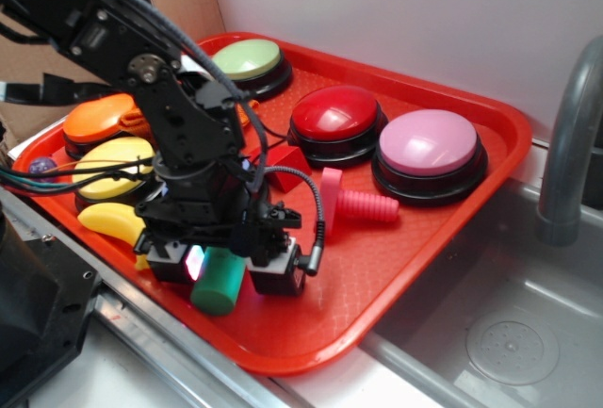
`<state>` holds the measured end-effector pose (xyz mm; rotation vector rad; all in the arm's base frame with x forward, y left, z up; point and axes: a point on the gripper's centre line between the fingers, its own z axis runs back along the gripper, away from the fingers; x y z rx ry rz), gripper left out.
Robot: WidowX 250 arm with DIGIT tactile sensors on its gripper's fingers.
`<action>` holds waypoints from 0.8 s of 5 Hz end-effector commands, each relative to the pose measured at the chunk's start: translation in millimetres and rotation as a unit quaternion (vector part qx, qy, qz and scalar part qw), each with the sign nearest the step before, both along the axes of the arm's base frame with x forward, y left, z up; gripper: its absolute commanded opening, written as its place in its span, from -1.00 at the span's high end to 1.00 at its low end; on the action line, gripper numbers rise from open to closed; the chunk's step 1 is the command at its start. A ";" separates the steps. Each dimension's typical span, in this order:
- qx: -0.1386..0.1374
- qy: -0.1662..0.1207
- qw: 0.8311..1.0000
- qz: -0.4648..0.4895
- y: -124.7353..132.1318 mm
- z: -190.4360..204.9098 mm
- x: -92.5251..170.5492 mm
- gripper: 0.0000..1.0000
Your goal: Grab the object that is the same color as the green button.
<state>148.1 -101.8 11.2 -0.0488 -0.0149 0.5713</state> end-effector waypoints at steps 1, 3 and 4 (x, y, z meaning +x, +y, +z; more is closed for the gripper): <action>-0.002 -0.025 1.000 0.002 0.9 8.4 7.3 1.00; 0.037 -0.031 0.991 -0.126 15.0 68.2 24.0 1.00; 0.069 -0.041 0.980 -0.180 26.4 101.0 33.4 1.00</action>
